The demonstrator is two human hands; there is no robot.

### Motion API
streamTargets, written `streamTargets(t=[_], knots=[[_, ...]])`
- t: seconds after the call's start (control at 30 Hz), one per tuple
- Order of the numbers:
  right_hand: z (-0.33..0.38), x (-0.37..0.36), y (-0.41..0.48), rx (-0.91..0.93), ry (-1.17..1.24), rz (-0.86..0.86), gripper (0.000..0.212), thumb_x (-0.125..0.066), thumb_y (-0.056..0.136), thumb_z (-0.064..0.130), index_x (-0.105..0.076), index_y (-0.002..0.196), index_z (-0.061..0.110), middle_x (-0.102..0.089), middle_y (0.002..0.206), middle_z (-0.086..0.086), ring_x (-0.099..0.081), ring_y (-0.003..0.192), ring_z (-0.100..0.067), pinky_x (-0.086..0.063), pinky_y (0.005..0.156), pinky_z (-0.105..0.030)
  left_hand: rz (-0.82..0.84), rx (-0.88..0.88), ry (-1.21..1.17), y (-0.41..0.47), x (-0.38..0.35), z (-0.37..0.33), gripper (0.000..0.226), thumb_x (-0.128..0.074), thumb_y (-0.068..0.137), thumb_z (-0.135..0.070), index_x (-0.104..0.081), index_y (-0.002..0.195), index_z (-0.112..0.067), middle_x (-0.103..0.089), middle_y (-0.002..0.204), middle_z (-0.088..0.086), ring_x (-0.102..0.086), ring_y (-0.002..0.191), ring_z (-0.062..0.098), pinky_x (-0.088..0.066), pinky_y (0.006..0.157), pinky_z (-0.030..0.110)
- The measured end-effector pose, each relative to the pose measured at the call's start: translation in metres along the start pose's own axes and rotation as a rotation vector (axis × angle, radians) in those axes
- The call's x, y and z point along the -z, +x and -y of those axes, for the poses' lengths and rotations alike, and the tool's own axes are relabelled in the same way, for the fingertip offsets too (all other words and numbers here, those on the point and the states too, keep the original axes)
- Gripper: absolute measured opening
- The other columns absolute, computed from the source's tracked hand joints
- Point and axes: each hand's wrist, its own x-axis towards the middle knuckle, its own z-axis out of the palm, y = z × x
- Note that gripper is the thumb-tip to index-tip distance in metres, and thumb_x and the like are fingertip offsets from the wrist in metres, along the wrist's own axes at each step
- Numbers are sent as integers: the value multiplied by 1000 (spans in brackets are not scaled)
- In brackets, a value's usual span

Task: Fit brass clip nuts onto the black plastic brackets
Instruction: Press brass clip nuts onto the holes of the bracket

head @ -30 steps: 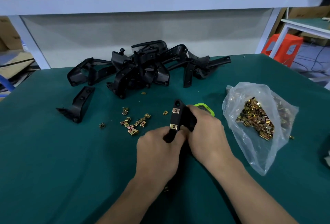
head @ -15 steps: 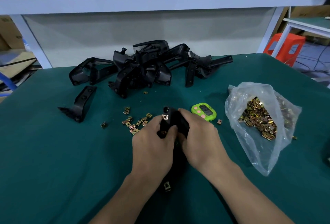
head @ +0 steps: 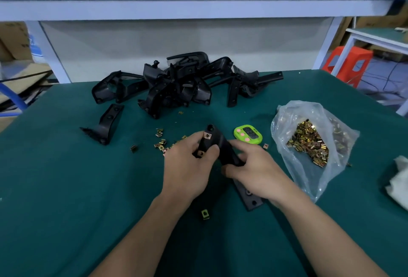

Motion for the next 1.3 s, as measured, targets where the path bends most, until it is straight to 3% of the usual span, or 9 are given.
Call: streamTargets(t=[0.13, 0.2, 0.33, 0.5, 0.67, 0.9, 1.1, 1.2, 1.3], knots=[[5, 13, -24, -32, 204, 14, 32, -74, 83, 12, -73, 100, 39, -73, 79, 2, -62, 74, -24, -53, 69, -41, -83, 16, -88, 5, 2, -25, 4, -70, 86, -28, -70, 83, -28, -62, 62, -11, -49, 54, 7, -44, 53, 26], [10, 21, -40, -27, 302, 40, 29, -71, 86, 6, -75, 102, 30, -73, 87, -15, -61, 72, -24, -48, 70, -37, -131, 97, -172, 6, 0, -35, 15, -70, 83, -29, -65, 75, -17, -48, 56, -8, -38, 52, 12, -36, 52, 30], [16, 40, -84, -38, 427, 26, 29, -63, 95, 3, -73, 112, 24, -72, 90, -18, -69, 72, -20, -54, 67, -27, -59, 263, -279, 0, -10, -58, 16, -72, 76, -34, -72, 74, -18, -55, 55, -4, -42, 51, 15, -36, 55, 31], [3, 80, -149, -173, 709, -214, 33, -51, 98, -8, -68, 115, 14, -72, 101, -15, -73, 79, -23, -60, 64, -28, 173, 197, -321, -28, -56, -111, 17, -68, 77, -35, -74, 76, -19, -70, 63, -1, -57, 57, 11, -46, 63, 30], [-33, 127, -232, -227, 857, -493, 31, -48, 97, -12, -67, 118, 2, -70, 105, -20, -74, 84, -27, -62, 65, -30, 542, 151, -409, -77, -130, -161, 15, -59, 90, -9, -72, 82, -12, -68, 73, -1, -61, 66, 12, -51, 67, 30], [-93, 162, -376, -323, 1098, -943, 34, -41, 96, -14, -65, 118, -7, -68, 102, -23, -68, 88, -33, -62, 70, -34, 1051, 626, -741, -192, -255, -222, 13, -60, 95, -3, -65, 89, -14, -73, 83, 6, -73, 76, 12, -56, 76, 26], [-133, 161, -456, -525, 1211, -1122, 31, -40, 90, -12, -62, 112, -7, -63, 81, -23, -62, 64, -32, -59, 61, -38, 1393, 832, -515, -287, -331, -248, 9, -66, 95, -17, -67, 100, -10, -73, 75, 6, -69, 78, 19, -53, 64, 27], [-152, 193, -474, -572, 1188, -1356, 16, -45, 90, -14, -60, 95, -10, -64, 67, -21, -65, 57, -32, -59, 53, -38, 1581, 934, -641, -308, -357, -260, 52, -58, 98, -54, -60, 133, -15, -69, 124, 11, -60, 120, 26, -52, 95, 41], [-177, 253, -485, -490, 1240, -1586, 14, -52, 100, 2, -60, 101, -10, -70, 71, -19, -70, 70, -32, -62, 67, -44, 1569, 932, -606, -315, -371, -271, 79, -50, 96, -68, -38, 157, -19, -35, 163, 6, -31, 151, 27, -38, 111, 50]])
